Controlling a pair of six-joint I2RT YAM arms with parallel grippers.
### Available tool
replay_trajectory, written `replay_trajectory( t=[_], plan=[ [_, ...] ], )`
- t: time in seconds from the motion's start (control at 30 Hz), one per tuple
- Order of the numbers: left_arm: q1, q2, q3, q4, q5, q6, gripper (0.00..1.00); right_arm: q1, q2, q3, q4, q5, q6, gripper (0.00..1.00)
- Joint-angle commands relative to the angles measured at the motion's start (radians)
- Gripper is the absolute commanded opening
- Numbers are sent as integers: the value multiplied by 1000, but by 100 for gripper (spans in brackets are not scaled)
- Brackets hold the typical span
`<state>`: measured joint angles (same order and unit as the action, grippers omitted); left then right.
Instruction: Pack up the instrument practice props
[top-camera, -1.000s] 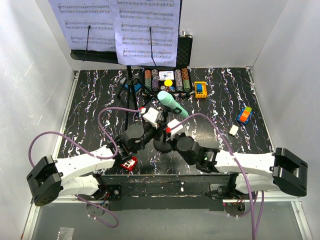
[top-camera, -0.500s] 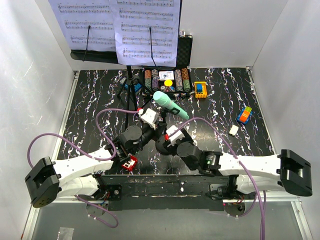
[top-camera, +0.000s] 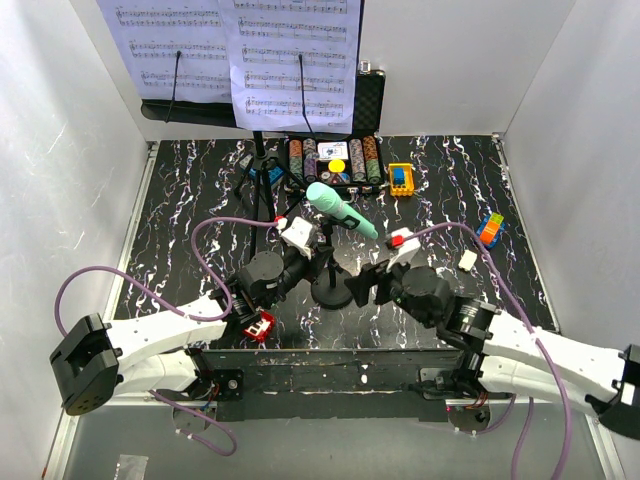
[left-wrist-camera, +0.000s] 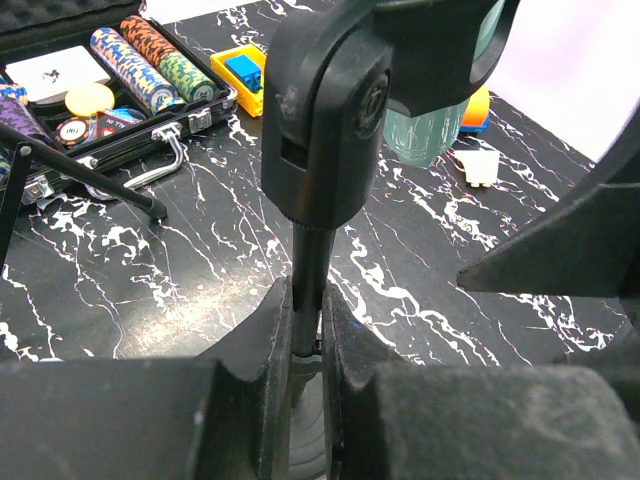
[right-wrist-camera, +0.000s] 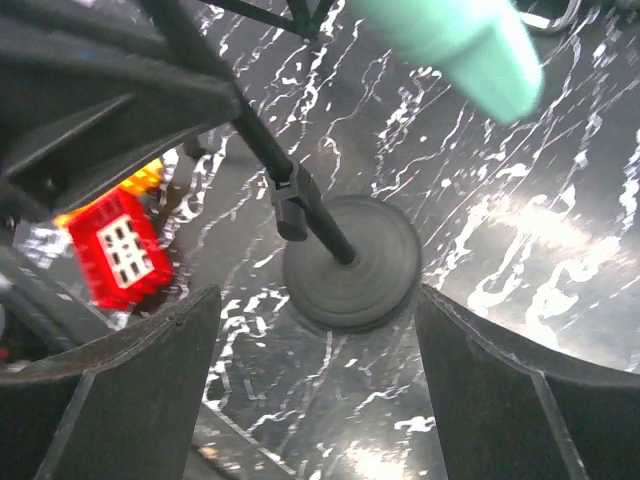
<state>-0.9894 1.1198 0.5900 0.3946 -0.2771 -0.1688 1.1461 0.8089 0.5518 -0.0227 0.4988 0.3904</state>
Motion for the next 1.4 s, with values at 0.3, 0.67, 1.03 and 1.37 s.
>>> replay_trajectory(
  t=[0.3,0.67,1.03,1.37],
  plan=[
    [-12,12,-33,-10,-57,2,0,-413,84,-171,467,-804,675,83],
    [-61,-2,-44,30,-100,41,0,-500,305,-230,854,-904,979,82],
    [-78,-14,-61,59,-137,52,0,-500,384,-251,877,-905,1025,67],
    [-97,-14,-56,66,-148,68,0,-503,484,-276,1012,-898,1124,63]
  ],
)
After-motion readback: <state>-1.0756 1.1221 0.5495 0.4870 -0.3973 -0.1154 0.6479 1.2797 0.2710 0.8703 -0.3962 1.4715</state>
